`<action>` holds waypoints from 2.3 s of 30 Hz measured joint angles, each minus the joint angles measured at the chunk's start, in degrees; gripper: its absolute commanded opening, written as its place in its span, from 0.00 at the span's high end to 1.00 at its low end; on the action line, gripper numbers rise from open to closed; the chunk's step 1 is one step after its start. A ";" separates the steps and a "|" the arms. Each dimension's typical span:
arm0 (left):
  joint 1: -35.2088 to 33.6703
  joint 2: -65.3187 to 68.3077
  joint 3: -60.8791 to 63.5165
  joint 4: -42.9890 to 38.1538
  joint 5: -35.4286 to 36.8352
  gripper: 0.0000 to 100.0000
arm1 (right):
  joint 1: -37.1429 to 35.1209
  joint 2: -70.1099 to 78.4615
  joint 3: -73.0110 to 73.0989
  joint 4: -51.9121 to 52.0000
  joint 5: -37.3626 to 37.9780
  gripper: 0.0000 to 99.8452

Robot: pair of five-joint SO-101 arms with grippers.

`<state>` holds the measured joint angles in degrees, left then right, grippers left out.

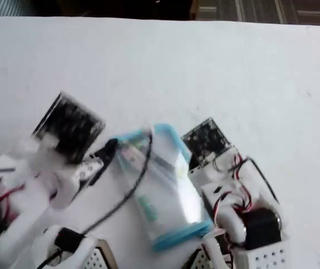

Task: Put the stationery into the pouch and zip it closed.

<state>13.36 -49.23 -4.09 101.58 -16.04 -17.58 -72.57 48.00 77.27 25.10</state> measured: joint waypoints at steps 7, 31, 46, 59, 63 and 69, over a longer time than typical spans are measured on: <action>-1.14 0.09 17.49 -6.42 0.00 0.80 | 14.68 10.64 -8.53 12.66 7.82 0.84; 21.27 54.33 6.77 -25.41 15.03 0.76 | 60.66 29.01 -18.81 22.59 9.58 0.84; 19.60 94.24 -36.22 -2.37 30.07 0.75 | 60.84 29.01 -15.56 22.68 9.58 0.84; 12.22 101.19 -49.85 -0.18 32.44 0.74 | 61.63 29.10 -15.47 22.68 9.76 0.84; 12.13 101.19 -49.85 -0.18 36.75 0.74 | 62.86 29.10 -15.47 22.68 9.67 0.84; 8.62 102.86 -50.29 -2.81 45.01 0.74 | 63.12 29.10 -15.47 22.68 9.67 0.84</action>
<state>21.98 53.63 -54.37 98.77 28.97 45.54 -43.47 32.53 99.96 34.77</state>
